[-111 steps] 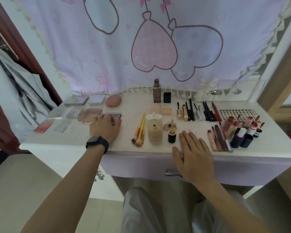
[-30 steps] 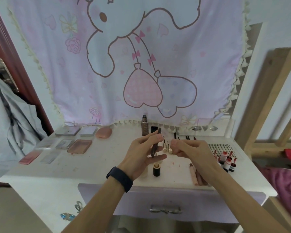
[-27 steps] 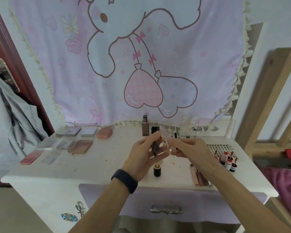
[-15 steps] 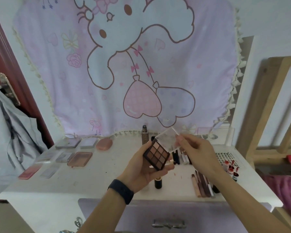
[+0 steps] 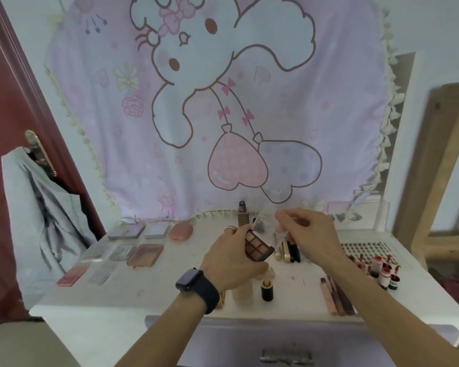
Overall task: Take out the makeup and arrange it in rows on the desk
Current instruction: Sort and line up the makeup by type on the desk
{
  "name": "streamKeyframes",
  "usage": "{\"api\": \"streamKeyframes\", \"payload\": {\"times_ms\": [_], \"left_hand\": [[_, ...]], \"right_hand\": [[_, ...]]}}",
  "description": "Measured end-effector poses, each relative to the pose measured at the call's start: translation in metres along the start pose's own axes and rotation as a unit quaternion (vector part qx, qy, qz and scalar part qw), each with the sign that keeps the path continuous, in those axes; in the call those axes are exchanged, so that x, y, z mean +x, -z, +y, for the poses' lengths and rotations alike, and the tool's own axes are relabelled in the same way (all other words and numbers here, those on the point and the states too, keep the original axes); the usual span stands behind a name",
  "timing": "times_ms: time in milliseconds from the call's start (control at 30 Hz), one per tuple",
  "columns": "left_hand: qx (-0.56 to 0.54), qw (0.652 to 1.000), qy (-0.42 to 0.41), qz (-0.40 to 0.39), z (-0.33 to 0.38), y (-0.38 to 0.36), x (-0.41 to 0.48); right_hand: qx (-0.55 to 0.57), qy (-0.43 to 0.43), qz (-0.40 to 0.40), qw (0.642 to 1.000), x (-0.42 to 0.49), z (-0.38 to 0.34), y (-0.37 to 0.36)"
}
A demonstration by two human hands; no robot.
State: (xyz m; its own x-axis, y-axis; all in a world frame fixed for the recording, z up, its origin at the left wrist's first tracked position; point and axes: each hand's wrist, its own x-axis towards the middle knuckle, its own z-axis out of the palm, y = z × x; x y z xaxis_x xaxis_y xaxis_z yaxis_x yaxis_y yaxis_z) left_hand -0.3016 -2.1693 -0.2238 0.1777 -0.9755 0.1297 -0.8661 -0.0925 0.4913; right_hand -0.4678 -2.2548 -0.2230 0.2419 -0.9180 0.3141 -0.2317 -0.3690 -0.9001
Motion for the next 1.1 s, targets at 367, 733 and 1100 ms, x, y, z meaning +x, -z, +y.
{"api": "streamKeyframes", "payload": {"times_ms": [367,733,1100], "left_hand": [[-0.084,0.991,0.054,0.084,-0.032,0.019,0.011],[-0.211,0.94,0.237,0.128,-0.126,0.018,0.053],[-0.078,0.952,0.29,0.067,-0.152,-0.03,0.115]], "right_hand": [[-0.037,0.009,-0.009,0.999,-0.016,-0.002,-0.007],[-0.283,-0.075,-0.132,0.947,-0.09,0.085,-0.042],[-0.463,0.006,-0.147,0.874,-0.081,0.117,-0.065]]}}
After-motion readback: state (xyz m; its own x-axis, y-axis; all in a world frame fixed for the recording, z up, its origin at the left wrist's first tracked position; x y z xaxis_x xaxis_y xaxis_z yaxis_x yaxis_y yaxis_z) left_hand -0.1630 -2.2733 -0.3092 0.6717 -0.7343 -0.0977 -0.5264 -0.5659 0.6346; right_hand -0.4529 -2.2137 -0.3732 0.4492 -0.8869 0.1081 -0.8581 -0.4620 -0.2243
